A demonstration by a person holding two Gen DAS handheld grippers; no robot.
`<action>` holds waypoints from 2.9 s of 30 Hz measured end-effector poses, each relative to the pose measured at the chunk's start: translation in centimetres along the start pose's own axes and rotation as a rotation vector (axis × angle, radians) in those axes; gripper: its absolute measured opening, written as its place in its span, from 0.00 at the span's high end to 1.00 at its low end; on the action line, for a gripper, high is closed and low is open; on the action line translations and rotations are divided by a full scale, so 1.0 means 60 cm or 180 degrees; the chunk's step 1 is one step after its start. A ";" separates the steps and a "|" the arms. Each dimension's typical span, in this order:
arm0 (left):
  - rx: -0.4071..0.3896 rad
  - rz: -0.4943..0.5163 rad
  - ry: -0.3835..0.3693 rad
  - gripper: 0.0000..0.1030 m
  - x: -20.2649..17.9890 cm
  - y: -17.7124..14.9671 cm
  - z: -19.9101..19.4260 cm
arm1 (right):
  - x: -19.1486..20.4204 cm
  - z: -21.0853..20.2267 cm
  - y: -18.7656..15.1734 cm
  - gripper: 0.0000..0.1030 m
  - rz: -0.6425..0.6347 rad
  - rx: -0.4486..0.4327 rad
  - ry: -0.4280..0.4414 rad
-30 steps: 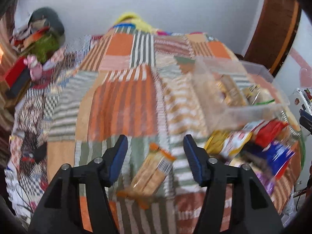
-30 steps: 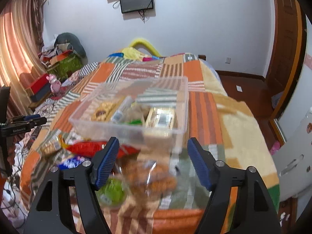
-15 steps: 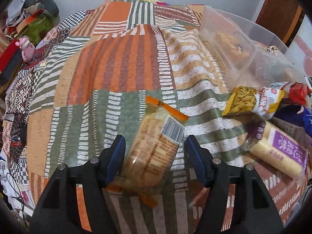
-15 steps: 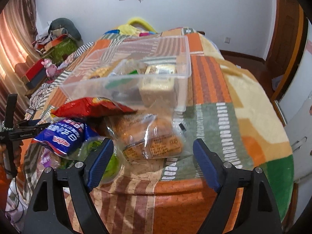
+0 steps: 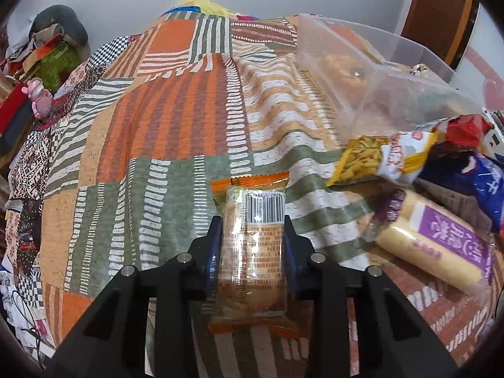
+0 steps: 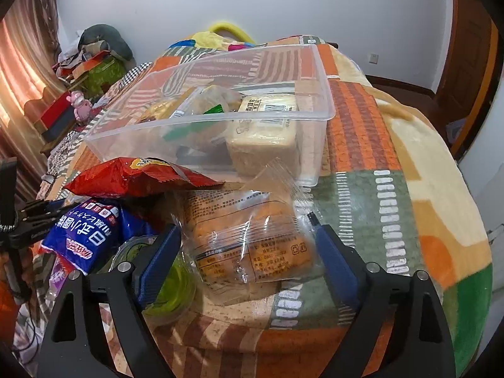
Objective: Organize snacks
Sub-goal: 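Place both packs into the clear box and open both tools, then grasp the purple-labelled roll with the left tool while the right tool grasps the green jelly cup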
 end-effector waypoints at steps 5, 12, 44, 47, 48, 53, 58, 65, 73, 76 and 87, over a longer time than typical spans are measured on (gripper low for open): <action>-0.0115 -0.0005 -0.0047 0.66 -0.018 0.008 -0.027 | 0.004 -0.011 0.000 0.35 -0.0109 -0.0058 -0.0034; -0.0314 0.0028 -0.0129 0.66 -0.050 0.031 -0.077 | 0.002 -0.030 0.005 0.53 -0.0140 -0.0141 -0.0069; -0.0792 0.0233 -0.0474 0.66 -0.212 0.219 -0.108 | 0.006 -0.101 0.163 0.57 -0.0087 -0.0946 -0.0114; -0.0769 0.0229 -0.0438 0.66 -0.214 0.237 -0.090 | 0.011 -0.080 0.178 0.57 -0.0088 -0.0915 -0.0113; -0.0760 0.0232 -0.0425 0.66 -0.215 0.243 -0.083 | 0.013 -0.074 0.180 0.57 -0.0093 -0.0900 -0.0119; -0.0693 0.0203 -0.0435 0.66 -0.213 0.262 -0.050 | 0.023 -0.037 0.192 0.57 -0.0099 -0.0814 -0.0101; -0.0589 0.0129 -0.0440 0.66 -0.210 0.273 -0.011 | 0.032 0.000 0.199 0.57 -0.0171 -0.0724 -0.0189; -0.0529 0.0100 -0.0368 0.66 -0.209 0.272 0.009 | 0.028 0.025 0.196 0.55 -0.0278 -0.0641 -0.0297; -0.0573 0.0160 -0.0352 0.60 -0.215 0.267 -0.015 | 0.022 0.005 0.190 0.54 -0.0311 -0.0630 -0.0343; -0.0641 0.0155 -0.0369 0.54 -0.216 0.264 -0.040 | 0.020 -0.009 0.193 0.53 -0.0286 -0.0655 -0.0297; -0.0752 0.0239 -0.0267 0.41 -0.199 0.201 -0.135 | 0.020 -0.096 0.160 0.43 -0.0224 -0.0843 -0.0057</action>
Point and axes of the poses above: each gripper's, at about its wrist camera, not at the fingertips, and z roughly the way its jaws point, x to its left, y to its top, the point moved 6 cm from there along z, roughly the way its jaws point, and after that the axes turned 8 degrees about -y, right-handed, at the moved point
